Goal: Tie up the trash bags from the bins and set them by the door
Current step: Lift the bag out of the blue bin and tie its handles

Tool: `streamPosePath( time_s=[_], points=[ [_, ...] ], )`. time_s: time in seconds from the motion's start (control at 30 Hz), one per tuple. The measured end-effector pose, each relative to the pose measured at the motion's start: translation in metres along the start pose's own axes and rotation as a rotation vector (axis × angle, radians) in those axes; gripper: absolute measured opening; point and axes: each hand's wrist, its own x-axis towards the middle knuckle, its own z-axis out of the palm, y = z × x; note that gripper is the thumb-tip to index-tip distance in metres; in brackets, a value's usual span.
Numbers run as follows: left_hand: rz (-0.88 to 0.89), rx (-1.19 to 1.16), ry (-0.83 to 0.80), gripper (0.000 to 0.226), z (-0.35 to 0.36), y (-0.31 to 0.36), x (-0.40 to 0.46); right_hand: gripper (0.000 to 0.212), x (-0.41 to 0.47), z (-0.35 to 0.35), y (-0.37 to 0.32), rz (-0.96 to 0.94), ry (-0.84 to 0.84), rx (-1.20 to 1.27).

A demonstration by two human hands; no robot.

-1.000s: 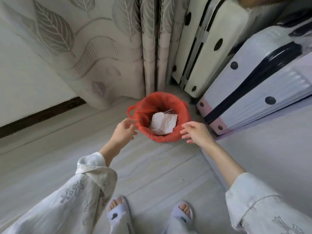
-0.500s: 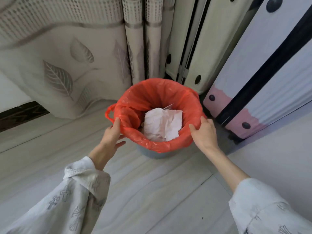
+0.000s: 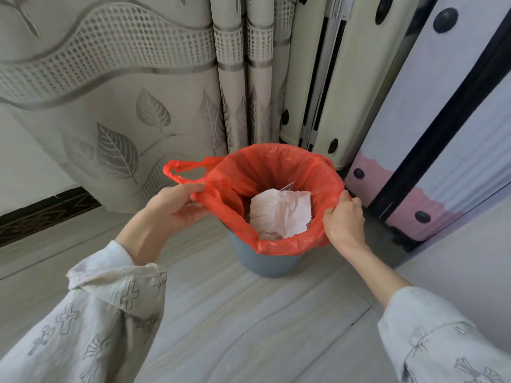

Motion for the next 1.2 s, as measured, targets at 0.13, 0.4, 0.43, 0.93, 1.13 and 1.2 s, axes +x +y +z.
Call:
streamPosePath(
  time_s=[0.13, 0.4, 0.43, 0.93, 1.13, 1.2],
  points=[
    [0.170, 0.051, -0.058, 0.014, 0.028, 0.015, -0.014, 0.049, 0.002, -0.003, 0.004, -0.034, 0.022, 0.020],
    [0.143, -0.070, -0.016, 0.017, 0.058, 0.012, -0.021, 0.043, 0.009, -0.023, 0.019, 0.411, -0.055, 0.370],
    [0.140, -0.088, 0.006, 0.016, 0.052, 0.011, -0.019, 0.046, 0.008, -0.025, 0.024, 0.474, -0.108, 0.412],
    [0.287, 0.062, 0.202, 0.017, 0.028, 0.013, -0.023, 0.027, 0.001, -0.047, 0.014, 0.843, -0.362, 1.133],
    [0.388, 0.226, 0.323, 0.011, 0.024, 0.025, -0.025, 0.015, -0.001, -0.075, -0.025, 0.209, 0.096, 0.936],
    [0.485, 0.335, 0.357, 0.019, 0.029, 0.038, -0.030, 0.026, -0.003, -0.086, -0.042, -0.042, 0.148, 0.686]
  ],
)
